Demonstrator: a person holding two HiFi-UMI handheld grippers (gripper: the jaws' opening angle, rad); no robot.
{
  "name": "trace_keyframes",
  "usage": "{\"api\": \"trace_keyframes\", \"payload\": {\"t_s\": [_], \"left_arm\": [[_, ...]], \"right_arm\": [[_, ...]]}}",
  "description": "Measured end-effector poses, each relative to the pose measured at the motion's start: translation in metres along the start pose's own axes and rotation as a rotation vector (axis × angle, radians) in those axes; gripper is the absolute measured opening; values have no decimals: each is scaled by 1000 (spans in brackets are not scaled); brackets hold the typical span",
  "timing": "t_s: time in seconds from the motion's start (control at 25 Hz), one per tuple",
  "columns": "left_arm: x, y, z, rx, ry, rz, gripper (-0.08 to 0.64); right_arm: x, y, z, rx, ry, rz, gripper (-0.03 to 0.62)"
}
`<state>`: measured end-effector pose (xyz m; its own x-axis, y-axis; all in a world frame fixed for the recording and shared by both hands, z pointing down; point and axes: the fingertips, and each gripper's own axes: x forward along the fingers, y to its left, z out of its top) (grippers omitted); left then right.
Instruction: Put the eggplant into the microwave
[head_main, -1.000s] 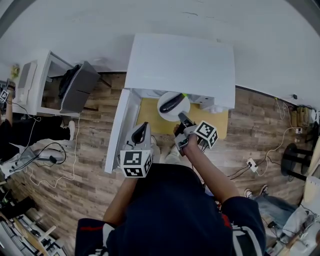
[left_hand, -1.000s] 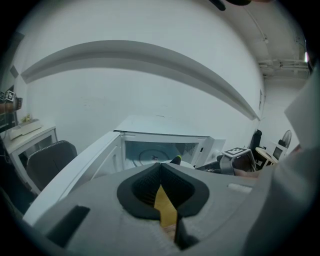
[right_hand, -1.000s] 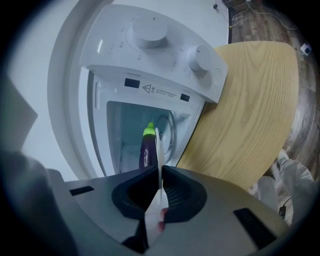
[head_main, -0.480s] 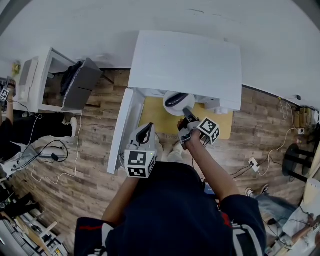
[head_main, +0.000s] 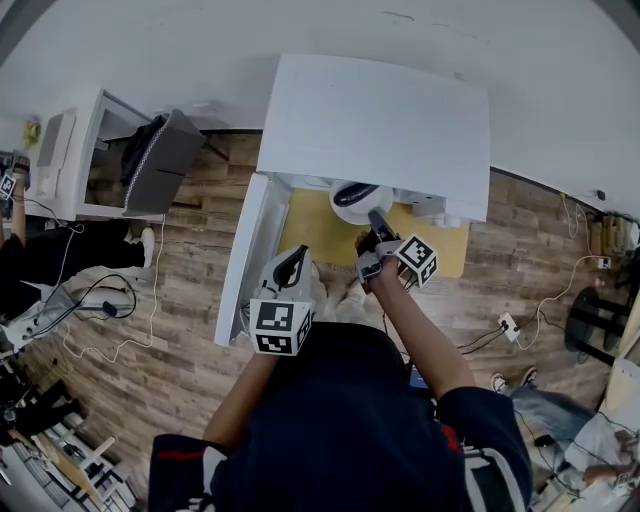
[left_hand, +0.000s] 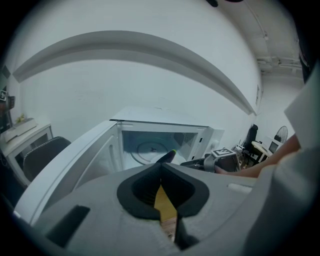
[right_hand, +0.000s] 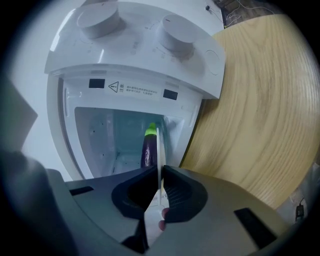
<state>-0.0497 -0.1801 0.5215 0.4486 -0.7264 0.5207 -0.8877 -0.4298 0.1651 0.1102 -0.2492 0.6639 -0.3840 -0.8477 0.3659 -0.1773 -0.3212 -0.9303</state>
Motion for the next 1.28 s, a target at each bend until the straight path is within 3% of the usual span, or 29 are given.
{"api": "trace_keyframes", "payload": {"t_s": [1.28], "left_arm": [[4,13,-4,-22,15,15,17]], "right_arm": [[45,-1,0,-25,-5,-49,21]]}}
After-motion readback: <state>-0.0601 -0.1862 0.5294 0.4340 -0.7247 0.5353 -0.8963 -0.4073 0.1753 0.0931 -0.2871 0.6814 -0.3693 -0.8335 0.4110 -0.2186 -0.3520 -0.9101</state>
